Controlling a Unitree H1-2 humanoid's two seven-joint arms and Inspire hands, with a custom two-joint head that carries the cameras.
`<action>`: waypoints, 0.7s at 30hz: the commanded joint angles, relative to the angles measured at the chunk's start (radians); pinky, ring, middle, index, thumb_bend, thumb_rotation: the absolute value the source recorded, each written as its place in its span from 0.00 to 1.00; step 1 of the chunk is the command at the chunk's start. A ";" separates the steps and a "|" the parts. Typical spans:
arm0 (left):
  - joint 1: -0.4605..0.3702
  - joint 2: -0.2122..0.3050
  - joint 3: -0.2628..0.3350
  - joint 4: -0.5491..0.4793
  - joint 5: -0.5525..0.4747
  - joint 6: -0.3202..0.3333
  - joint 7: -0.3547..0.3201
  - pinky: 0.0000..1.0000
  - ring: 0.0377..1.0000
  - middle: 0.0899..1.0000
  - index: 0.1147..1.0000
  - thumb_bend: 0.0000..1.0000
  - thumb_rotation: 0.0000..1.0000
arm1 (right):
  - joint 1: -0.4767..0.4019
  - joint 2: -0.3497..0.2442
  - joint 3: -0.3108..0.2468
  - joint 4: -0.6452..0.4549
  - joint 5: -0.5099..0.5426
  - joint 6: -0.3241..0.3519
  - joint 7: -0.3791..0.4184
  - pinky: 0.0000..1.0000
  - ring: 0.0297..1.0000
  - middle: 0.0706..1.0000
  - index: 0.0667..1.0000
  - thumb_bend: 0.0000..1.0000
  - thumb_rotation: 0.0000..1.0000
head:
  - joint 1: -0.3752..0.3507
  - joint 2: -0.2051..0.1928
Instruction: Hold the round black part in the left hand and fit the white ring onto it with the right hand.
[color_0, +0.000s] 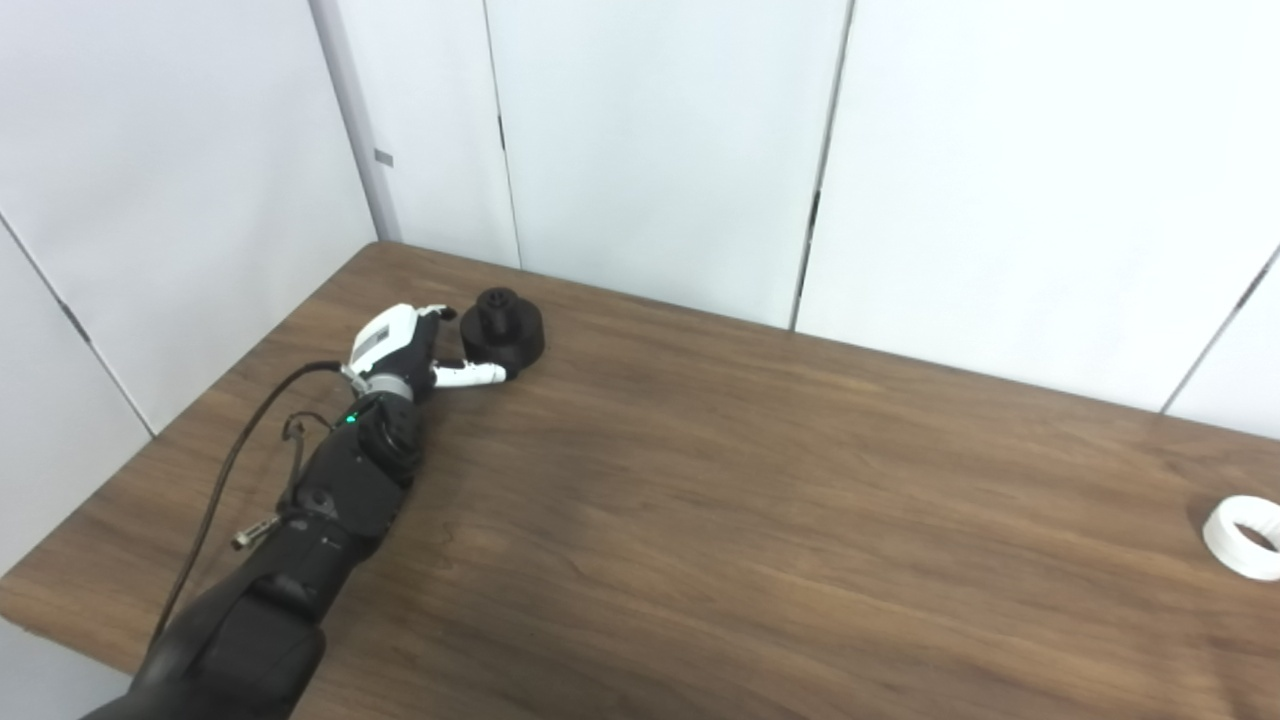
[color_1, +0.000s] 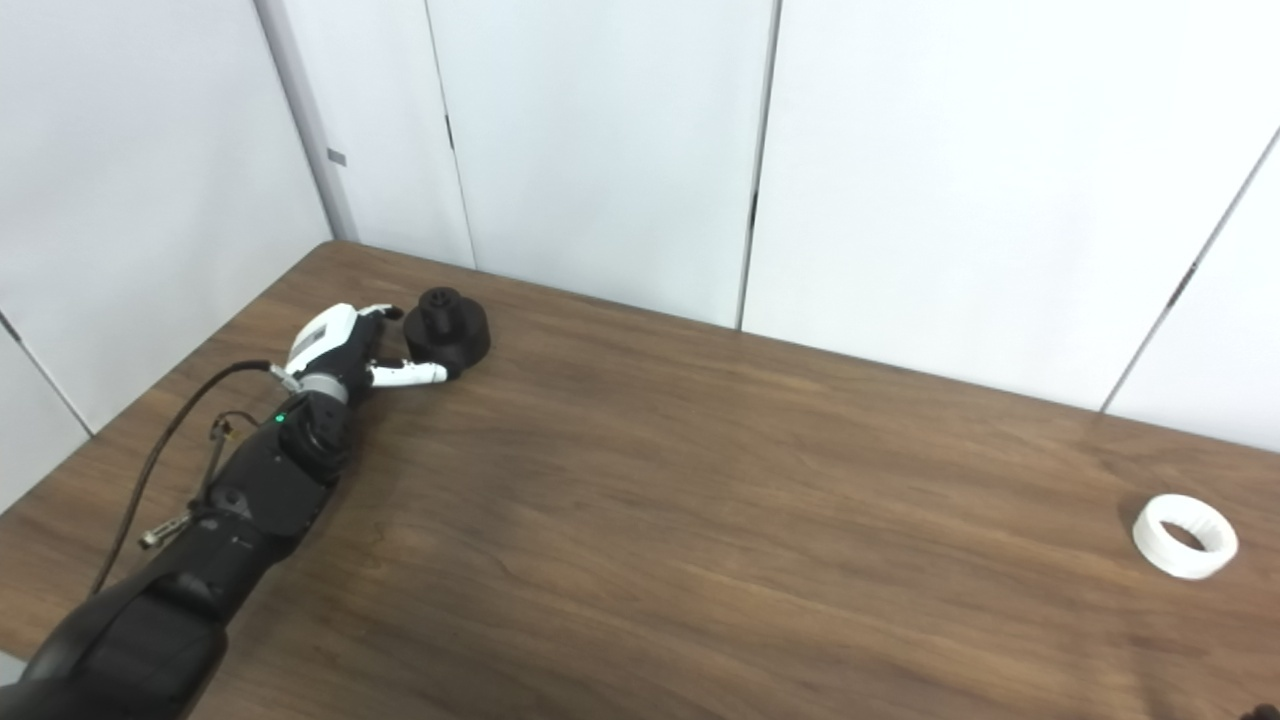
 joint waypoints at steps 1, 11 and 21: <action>-0.049 -0.010 -0.011 0.002 -0.002 -0.013 -0.002 1.00 1.00 0.95 0.86 1.00 0.48 | -0.004 -0.002 -0.004 -0.042 0.002 -0.016 -0.009 1.00 1.00 0.95 0.93 0.60 1.00 | 0.001 0.002; -0.069 -0.029 -0.018 0.016 -0.008 -0.009 0.011 1.00 1.00 0.96 0.86 1.00 0.48 | 0.002 -0.004 -0.001 -0.049 0.006 -0.014 -0.006 1.00 1.00 0.95 0.94 0.59 1.00 | 0.000 0.003; -0.083 -0.036 -0.020 0.038 -0.010 -0.026 0.023 1.00 1.00 0.95 0.85 1.00 0.47 | 0.003 -0.004 -0.001 -0.048 0.000 -0.012 -0.010 1.00 1.00 0.95 0.93 0.62 1.00 | -0.001 0.004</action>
